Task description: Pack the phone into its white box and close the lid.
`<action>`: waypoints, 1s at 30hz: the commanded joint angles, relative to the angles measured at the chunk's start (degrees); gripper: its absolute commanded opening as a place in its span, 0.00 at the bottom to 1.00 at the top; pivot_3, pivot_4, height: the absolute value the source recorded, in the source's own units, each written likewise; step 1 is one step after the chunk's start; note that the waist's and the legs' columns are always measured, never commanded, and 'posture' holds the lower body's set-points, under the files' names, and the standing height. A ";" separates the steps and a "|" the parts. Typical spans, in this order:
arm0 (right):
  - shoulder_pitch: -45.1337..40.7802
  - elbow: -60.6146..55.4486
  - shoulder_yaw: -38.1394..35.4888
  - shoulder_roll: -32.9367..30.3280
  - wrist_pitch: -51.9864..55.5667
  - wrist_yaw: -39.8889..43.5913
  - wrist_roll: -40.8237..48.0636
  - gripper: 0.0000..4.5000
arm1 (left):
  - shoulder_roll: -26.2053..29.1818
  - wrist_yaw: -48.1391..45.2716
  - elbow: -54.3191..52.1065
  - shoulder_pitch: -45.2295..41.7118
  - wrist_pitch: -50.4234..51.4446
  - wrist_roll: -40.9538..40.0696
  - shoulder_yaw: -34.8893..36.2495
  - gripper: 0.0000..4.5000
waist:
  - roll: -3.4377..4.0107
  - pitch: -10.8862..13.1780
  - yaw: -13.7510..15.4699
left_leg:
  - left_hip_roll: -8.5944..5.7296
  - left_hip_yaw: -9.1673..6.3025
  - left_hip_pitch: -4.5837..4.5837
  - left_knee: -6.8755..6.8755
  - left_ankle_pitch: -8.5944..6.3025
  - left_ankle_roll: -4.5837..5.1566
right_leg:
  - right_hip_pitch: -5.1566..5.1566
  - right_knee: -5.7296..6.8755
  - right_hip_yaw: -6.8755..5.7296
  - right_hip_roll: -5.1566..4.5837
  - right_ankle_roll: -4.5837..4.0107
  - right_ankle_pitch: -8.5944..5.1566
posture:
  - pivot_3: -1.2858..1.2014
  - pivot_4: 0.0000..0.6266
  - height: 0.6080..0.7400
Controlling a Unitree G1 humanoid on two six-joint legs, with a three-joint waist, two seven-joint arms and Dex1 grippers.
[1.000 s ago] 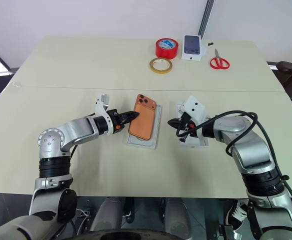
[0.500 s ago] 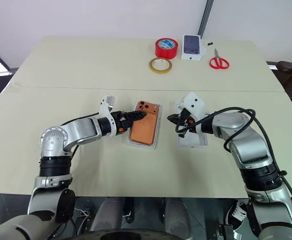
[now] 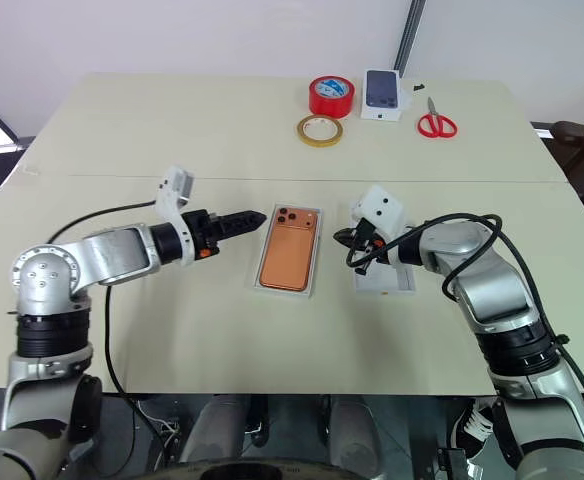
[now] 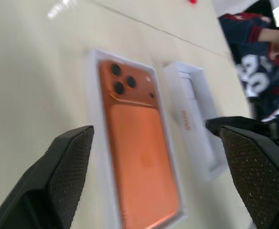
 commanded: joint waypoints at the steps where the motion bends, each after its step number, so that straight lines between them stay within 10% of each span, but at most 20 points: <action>1: -3.47 -0.21 3.89 -0.99 1.64 -1.70 -4.44 0.00 | 3.84 -8.24 -4.50 0.06 -2.94 12.03 -4.30 0.58 | 0.02 0.01 0.08 | 0.00 0.00 0.00 -0.02 -0.04 -0.07 | -0.01 0.00 0.00 0.00 -0.01 0.00 | 0.52 0.24 1.00; 6: -6.10 0.36 10.45 -0.71 1.12 -2.02 -10.10 0.00 | 6.73 -19.43 -4.49 -0.33 -8.38 29.85 -15.73 0.01 | 0.02 0.01 0.22 | -0.05 0.05 -0.13 -0.03 -0.10 -0.17 | -0.10 -0.11 0.00 -0.12 -0.01 -0.01 | 0.52 0.24 1.00; 21: -7.76 1.23 17.74 2.00 -3.06 -0.52 -20.28 0.00 | -1.93 -39.88 1.34 -5.66 -11.52 52.81 -31.42 0.01 | 0.04 0.02 0.28 | -0.01 0.00 -0.36 0.09 -0.03 -0.01 | -0.21 -0.09 -0.03 -0.09 -0.01 0.00 | 0.52 0.24 1.00; 30: 0.04 -4.11 11.38 -7.58 -2.06 4.11 -18.87 0.00 | -15.03 -47.45 10.53 -12.90 -14.14 61.18 -37.66 0.01 | 0.06 0.02 2.12 | -0.24 -0.03 -0.46 0.36 -0.14 0.31 | -0.11 -0.10 -0.11 -0.30 0.06 -0.04 | 0.52 0.24 1.00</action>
